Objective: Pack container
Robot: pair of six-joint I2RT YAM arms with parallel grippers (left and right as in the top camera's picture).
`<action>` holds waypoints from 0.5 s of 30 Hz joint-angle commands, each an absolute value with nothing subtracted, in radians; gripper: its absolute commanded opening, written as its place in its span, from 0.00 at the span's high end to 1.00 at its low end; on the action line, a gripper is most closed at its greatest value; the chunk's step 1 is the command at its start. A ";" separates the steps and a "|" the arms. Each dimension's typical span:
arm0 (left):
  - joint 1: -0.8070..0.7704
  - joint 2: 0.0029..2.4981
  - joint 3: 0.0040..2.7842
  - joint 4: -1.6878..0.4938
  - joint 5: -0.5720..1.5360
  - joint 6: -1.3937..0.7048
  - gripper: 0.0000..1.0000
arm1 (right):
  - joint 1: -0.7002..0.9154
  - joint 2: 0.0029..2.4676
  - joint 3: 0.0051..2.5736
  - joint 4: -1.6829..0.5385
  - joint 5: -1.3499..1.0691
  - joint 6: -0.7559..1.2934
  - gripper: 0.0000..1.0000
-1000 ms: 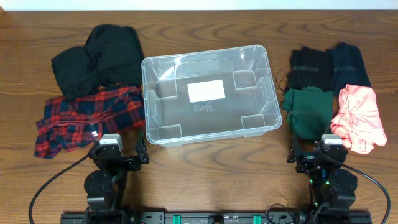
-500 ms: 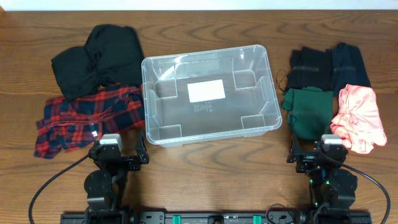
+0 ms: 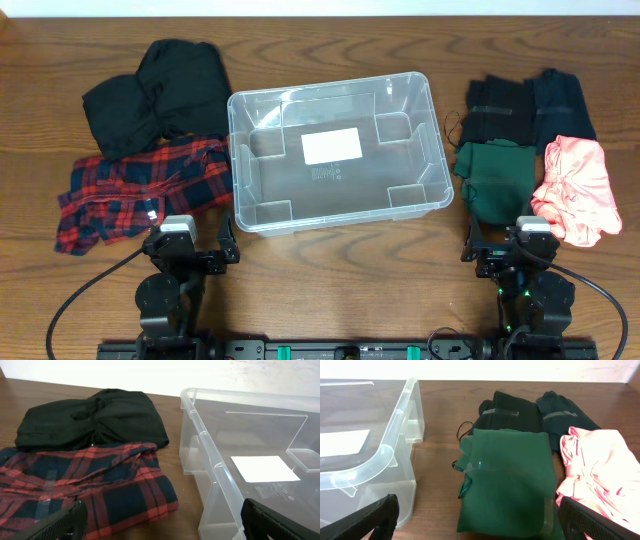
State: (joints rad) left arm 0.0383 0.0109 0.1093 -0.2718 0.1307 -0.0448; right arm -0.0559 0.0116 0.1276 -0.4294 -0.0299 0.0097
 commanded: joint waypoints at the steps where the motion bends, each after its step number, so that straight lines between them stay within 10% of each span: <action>1: 0.043 0.005 0.093 -0.285 0.150 -0.084 0.02 | -0.059 0.007 0.124 -0.429 -0.033 -0.005 0.01; 15: 0.043 0.380 0.514 -0.313 0.178 -0.339 0.02 | -0.059 0.007 0.124 -0.429 -0.033 -0.005 0.01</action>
State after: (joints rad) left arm 0.0387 0.2638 0.3817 -0.3111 0.1436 -0.2905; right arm -0.0559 0.0120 0.1276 -0.4294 -0.0299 0.0097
